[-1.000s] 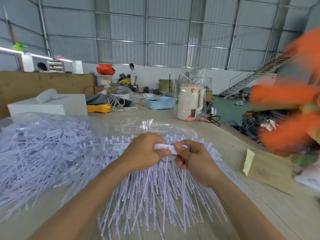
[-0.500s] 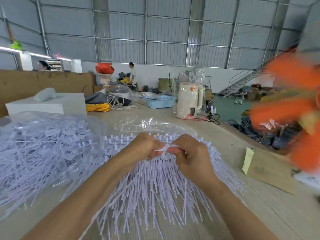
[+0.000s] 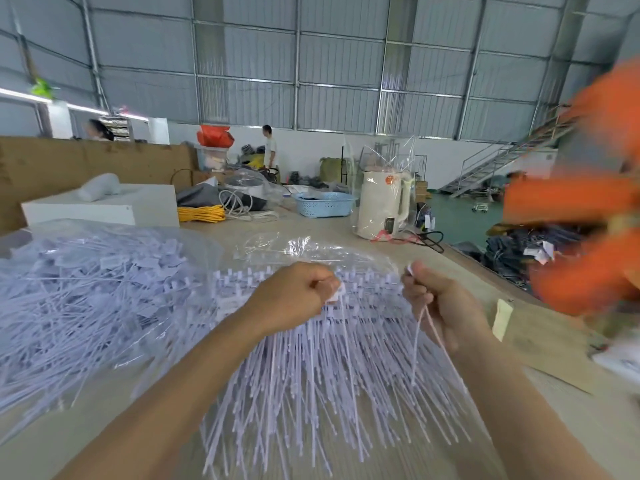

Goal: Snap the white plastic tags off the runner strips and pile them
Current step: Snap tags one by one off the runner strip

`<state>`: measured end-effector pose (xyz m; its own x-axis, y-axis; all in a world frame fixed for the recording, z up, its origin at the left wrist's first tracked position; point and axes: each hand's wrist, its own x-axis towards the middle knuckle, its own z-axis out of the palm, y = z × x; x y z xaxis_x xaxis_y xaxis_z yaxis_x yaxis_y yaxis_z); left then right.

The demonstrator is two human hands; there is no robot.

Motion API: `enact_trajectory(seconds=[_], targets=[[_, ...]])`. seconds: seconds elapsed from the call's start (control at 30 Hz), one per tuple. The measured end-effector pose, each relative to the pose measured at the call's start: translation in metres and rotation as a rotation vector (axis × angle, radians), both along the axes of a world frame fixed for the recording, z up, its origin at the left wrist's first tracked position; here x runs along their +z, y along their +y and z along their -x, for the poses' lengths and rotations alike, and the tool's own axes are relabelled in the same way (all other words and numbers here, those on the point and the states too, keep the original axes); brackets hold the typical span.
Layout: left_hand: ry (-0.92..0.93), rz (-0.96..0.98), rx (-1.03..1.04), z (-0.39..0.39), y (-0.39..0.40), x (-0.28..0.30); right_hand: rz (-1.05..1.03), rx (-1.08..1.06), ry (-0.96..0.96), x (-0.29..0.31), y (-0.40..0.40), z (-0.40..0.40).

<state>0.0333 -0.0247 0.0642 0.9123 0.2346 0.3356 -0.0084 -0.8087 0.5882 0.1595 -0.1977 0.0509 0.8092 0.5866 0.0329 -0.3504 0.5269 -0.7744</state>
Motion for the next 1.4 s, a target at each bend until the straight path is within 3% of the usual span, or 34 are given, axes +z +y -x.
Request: enact_trajectory(seconds=[0.2,0.33,0.6,0.8,0.9,1.07,1.2,1.4], targets=[[0.076,-0.045,-0.034,-0.001,-0.003,0.000,0.181,0.015,-0.119,0.004,0.001,0.010],[0.007,-0.138,-0.026,-0.003,-0.010,-0.002,0.436,0.065,-0.442,-0.009,0.018,0.025],[-0.041,-0.232,-0.027,-0.004,-0.013,-0.002,0.389,0.019,-0.784,-0.017,0.031,0.045],[-0.010,-0.273,0.070,0.001,-0.005,0.002,0.340,-0.116,-0.782,-0.013,0.026,0.041],[-0.029,-0.119,0.031,0.002,-0.003,0.002,0.321,-0.077,-0.784,-0.015,0.027,0.043],[-0.052,-0.017,0.047,-0.002,-0.003,0.000,0.329,-0.014,-0.797,-0.015,0.028,0.044],[-0.089,0.045,0.099,-0.006,-0.003,-0.004,0.381,-0.067,-0.781,-0.015,0.029,0.042],[-0.105,0.154,0.074,-0.010,-0.007,-0.006,0.479,-0.195,-0.912,-0.016,0.030,0.043]])
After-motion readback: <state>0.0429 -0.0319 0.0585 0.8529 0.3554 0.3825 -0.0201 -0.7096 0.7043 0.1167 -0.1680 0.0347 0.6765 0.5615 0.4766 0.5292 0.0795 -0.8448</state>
